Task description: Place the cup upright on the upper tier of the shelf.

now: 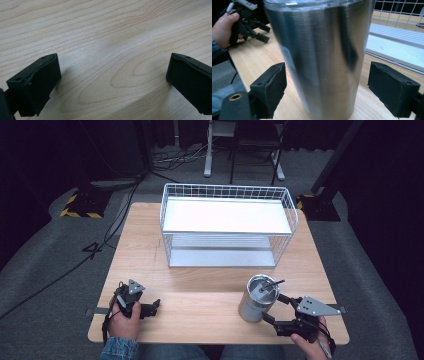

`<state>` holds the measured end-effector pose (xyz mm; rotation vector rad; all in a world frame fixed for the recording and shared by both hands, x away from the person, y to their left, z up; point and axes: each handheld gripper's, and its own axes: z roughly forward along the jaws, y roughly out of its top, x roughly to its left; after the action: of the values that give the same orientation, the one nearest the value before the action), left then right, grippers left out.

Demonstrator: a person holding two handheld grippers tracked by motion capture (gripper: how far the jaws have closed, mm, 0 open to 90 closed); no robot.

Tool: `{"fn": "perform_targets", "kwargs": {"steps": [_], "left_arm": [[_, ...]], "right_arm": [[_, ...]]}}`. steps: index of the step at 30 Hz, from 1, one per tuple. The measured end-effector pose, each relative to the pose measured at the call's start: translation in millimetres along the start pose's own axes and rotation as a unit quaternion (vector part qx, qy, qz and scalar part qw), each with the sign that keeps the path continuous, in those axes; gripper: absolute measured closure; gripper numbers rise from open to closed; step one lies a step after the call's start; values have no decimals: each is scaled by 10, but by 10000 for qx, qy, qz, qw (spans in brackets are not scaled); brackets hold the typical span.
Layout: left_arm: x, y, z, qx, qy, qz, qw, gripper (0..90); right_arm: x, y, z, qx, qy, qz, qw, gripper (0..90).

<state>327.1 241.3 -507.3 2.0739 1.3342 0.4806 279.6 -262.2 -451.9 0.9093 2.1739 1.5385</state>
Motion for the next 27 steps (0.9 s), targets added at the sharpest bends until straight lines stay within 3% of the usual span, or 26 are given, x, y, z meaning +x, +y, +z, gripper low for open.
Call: {"fn": "perform_targets", "kwargs": {"steps": [4,13,19,27], "left_arm": [[-1,0,-1,6,-2,-5,10000,0],[2,1,0,4,-10,10,10000,0],[2,1,1,4,-10,9,10000,0],[2,1,1,4,-10,8,10000,0]], "right_arm": [[1,-32,106,-22,104,23,9999,131],[5,-55,313,-154,72,105,9998,24],[11,-85,439,-221,2,150,9996,0],[-20,-139,498,-511,144,89,9986,0]]}}
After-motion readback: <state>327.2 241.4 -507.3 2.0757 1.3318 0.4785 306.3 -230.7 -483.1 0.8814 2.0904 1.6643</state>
